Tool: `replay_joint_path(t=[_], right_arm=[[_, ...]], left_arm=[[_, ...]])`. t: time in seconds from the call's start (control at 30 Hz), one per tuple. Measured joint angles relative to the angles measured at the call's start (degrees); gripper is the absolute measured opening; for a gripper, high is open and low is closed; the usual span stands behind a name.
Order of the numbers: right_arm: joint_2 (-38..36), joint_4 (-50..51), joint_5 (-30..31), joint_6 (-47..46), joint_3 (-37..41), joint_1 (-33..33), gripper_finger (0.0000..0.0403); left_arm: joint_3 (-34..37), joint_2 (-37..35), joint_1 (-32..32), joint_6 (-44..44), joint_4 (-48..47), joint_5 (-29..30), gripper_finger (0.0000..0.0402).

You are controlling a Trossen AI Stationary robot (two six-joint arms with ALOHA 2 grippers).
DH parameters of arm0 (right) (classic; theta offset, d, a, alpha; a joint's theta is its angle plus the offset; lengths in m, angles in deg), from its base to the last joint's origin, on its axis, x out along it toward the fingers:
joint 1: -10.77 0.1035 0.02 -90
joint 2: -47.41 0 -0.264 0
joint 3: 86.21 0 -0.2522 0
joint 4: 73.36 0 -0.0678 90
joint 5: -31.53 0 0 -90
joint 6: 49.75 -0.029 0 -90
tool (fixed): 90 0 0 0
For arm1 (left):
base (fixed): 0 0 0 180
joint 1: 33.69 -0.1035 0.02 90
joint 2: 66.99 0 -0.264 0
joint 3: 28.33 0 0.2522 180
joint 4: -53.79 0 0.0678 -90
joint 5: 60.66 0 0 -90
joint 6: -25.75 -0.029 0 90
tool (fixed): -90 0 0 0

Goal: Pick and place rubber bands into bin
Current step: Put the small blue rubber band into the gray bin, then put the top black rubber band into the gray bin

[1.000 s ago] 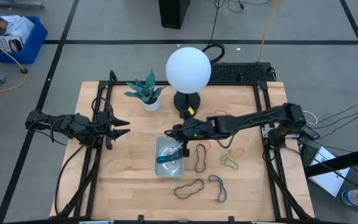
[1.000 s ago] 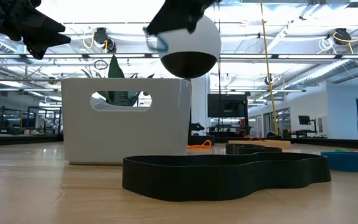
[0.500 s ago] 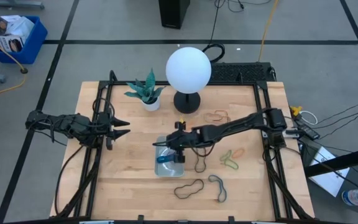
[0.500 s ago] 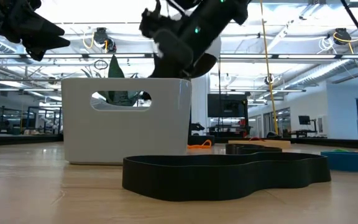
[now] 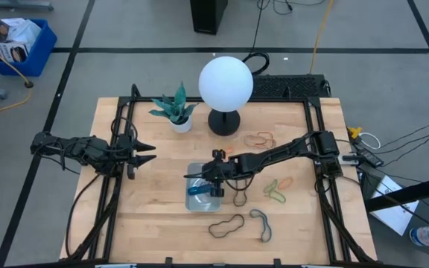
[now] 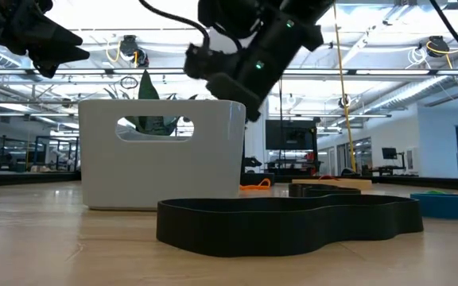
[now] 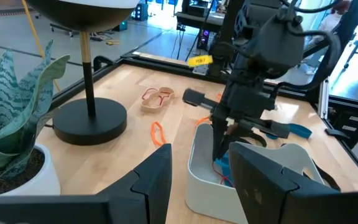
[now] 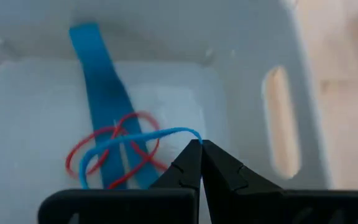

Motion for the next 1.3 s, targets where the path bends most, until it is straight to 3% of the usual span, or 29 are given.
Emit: replay_joint_path(t=[0.43,0.73,1.07,1.3], right_arm=[[-0.1,-1.3,-1.5,-2.8,3.8,0.4,0.0002],[-0.1,-3.8,-1.6,-2.4,3.9,0.4,0.0029],[-1.8,-3.8,-1.6,-2.2,3.9,0.4,0.0124],[-11.2,-1.3,-1.4,3.5,3.9,0.0,0.0177]], left_arm=[[0.0,0.0,0.0,-0.1,0.0,0.0,0.0166],[0.0,0.0,0.0,-0.2,0.0,0.0,0.0166],[0.0,0.0,0.0,-0.2,-0.1,0.0,0.0166],[0.0,0.0,0.0,-0.1,-1.4,0.0,0.0166]])
